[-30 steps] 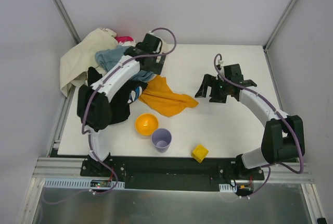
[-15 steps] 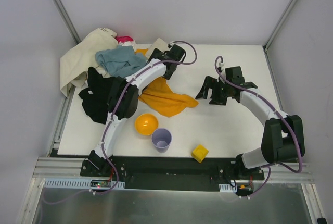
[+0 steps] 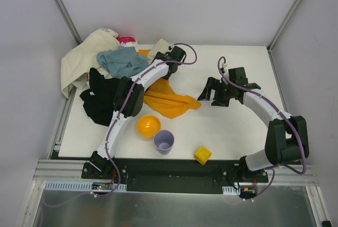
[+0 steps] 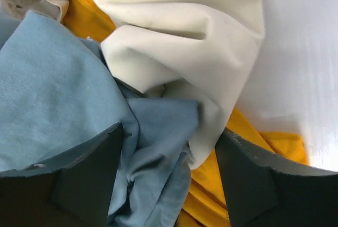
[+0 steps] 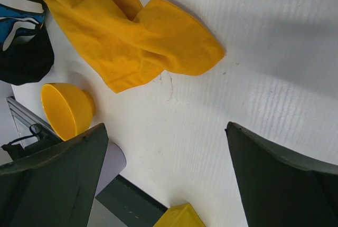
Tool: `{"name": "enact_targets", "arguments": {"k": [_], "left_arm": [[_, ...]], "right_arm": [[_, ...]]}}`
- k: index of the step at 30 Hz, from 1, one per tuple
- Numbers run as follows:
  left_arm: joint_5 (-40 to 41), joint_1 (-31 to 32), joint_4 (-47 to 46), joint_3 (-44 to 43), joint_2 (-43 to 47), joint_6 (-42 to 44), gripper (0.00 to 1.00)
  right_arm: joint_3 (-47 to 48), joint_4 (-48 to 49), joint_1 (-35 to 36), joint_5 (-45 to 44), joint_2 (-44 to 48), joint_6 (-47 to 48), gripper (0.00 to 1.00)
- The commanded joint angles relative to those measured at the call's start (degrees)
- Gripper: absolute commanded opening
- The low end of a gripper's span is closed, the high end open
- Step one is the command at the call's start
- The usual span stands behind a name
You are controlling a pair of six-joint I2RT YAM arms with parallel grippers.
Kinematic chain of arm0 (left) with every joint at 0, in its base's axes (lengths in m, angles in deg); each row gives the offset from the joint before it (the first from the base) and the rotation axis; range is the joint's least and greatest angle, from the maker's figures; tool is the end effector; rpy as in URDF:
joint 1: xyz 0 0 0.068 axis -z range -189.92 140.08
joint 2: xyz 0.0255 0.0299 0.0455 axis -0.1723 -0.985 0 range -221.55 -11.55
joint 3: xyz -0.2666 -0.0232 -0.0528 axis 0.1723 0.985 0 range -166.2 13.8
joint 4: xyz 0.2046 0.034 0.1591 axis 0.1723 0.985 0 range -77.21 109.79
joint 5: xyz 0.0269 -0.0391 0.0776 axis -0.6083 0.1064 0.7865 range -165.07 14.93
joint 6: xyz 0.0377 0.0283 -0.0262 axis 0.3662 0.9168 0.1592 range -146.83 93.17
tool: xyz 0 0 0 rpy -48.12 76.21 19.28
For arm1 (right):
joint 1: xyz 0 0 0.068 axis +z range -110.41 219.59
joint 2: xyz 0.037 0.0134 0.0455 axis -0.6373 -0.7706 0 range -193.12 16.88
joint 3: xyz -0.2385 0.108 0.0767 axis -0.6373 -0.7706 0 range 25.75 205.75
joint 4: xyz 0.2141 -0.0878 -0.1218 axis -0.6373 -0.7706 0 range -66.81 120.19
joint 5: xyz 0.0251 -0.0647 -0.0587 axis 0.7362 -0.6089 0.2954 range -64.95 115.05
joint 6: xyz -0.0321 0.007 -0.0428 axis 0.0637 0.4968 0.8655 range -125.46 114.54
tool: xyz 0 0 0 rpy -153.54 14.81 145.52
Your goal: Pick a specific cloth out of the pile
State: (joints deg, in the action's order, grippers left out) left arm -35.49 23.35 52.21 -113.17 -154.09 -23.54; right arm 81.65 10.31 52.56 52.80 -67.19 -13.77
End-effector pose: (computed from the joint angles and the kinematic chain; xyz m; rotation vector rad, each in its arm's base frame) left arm 0.4637 -0.2773 0.1829 0.4771 2.2824 0.6162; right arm 0.2960 0.0853 0.2349 -0.3253 2.3947 0.7544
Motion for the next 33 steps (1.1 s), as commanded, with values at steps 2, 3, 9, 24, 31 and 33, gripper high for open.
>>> {"name": "enact_targets", "arguments": {"k": [2,3,9,24,31,33], "left_arm": [[-0.9,-2.4,0.5,-2.8,0.1,-0.7,0.44],[-1.3,-2.9,0.5,-2.5,0.5,-1.0,0.37],[-3.8,-5.9,0.0,0.0,4.1,-2.8,0.00],[-15.7,-15.6,-0.1,6.6,30.1,-7.8,0.00],[-19.3,-24.4,0.0,14.1,43.1,-8.6,0.00],[-20.8,-27.8,0.1,17.9,46.7,-9.9,0.00]], "right_arm": [[0.1,1.3,-0.3,1.6,-0.2,-0.1,0.96],[0.0,1.6,-0.3,1.6,-0.1,-0.2,0.96],[0.3,2.1,-0.3,2.6,-0.4,-0.5,0.96],[2.0,1.6,-0.1,3.2,0.0,0.1,0.96],[1.7,1.2,-0.1,2.6,0.9,0.1,0.96],[1.5,1.3,-0.1,2.4,1.2,0.0,0.96]]}}
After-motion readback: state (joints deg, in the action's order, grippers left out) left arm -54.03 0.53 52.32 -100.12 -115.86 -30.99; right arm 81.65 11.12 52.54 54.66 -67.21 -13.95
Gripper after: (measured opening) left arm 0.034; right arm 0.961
